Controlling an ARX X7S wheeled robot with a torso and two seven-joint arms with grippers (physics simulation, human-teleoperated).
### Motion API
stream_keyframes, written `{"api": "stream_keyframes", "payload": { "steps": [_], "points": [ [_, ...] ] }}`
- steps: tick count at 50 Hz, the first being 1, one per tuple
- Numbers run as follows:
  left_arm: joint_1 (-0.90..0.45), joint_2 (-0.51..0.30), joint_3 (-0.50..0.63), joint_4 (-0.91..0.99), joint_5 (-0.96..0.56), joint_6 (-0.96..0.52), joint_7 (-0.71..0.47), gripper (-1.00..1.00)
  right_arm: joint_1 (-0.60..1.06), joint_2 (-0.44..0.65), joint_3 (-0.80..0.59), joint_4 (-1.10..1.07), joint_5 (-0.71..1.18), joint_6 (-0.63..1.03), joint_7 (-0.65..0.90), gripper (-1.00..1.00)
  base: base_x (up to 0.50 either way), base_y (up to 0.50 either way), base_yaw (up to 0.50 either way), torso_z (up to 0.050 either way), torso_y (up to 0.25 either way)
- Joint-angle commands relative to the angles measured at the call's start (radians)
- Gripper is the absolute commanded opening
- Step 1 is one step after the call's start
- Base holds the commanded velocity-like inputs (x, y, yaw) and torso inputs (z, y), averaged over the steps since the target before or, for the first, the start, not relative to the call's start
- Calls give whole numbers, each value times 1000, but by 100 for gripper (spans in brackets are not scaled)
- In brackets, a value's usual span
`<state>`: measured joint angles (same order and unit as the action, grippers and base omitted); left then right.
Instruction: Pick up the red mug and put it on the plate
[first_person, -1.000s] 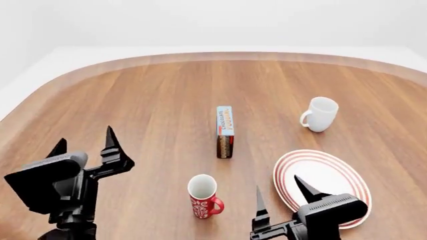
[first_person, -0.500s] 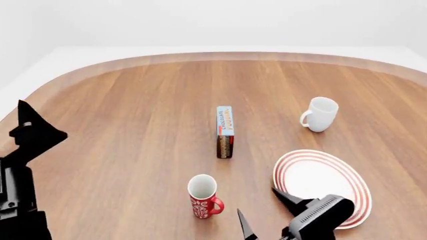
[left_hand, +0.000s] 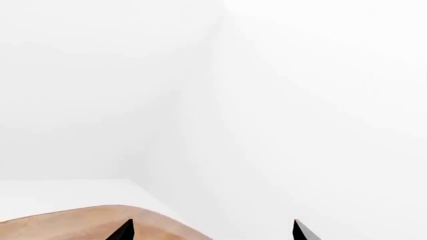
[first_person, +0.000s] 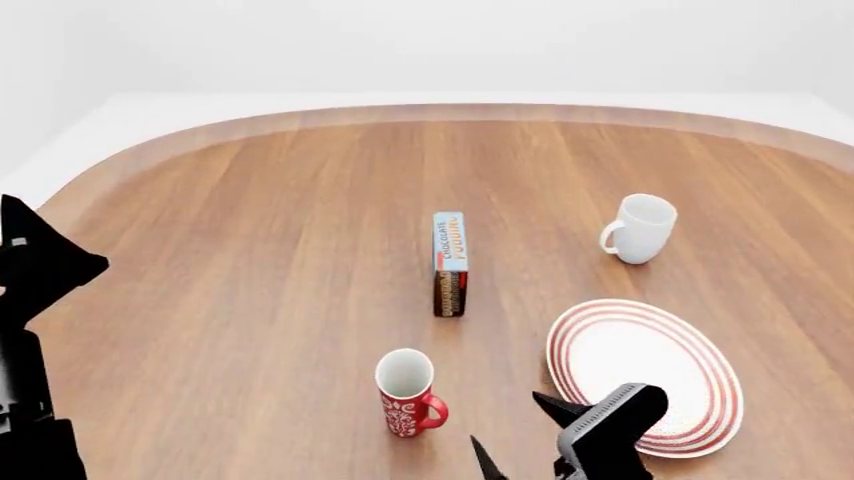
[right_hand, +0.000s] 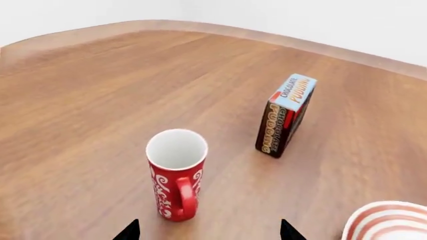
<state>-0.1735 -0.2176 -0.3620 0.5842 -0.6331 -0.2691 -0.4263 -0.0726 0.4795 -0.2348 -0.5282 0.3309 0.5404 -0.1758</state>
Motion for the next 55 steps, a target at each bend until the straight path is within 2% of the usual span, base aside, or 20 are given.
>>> {"api": "stream_keyframes", "payload": {
  "steps": [1, 44, 55],
  "points": [
    [1, -5, -1, 2, -10, 3, -6, 100, 103, -21, -18, 111, 22, 24, -40, 100, 0, 0, 0, 0, 0],
    [10, -30, -12, 19, -61, 3, -29, 100, 410, -138, -170, 559, -17, -28, -198, 100, 0, 0, 0, 0, 0],
    [12, -38, -19, 26, -80, 0, -37, 100, 426, -161, -234, 584, -34, -28, -228, 100, 0, 0, 0, 0, 0]
  ]
}}
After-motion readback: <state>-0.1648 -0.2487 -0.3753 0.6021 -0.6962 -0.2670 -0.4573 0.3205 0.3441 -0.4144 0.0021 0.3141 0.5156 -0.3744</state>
